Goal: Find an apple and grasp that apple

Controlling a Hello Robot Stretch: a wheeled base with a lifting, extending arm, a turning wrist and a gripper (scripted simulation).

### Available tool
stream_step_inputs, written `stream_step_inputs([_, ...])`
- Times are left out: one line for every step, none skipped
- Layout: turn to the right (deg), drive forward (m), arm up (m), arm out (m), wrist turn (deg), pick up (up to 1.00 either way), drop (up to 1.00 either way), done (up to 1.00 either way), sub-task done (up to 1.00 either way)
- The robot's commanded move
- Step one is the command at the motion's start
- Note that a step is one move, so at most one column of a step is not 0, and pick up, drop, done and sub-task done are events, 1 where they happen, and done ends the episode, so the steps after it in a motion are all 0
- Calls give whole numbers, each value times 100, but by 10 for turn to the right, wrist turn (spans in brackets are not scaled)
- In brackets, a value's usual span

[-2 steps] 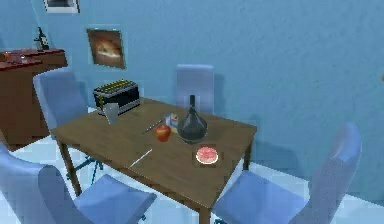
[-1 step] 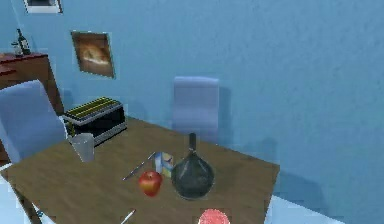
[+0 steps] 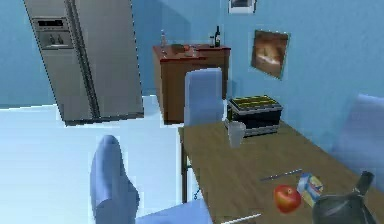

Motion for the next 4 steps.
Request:
stream_step_inputs([-450,0,0,0,0,0,0,0,0])
stream_step_inputs([-120,0,0,0,0,0,0,0,0])
stream_step_inputs([0,0,50,0,0,0,0,0,0])
stream_step_inputs([0,0,38,0,0,0,0,0,0])
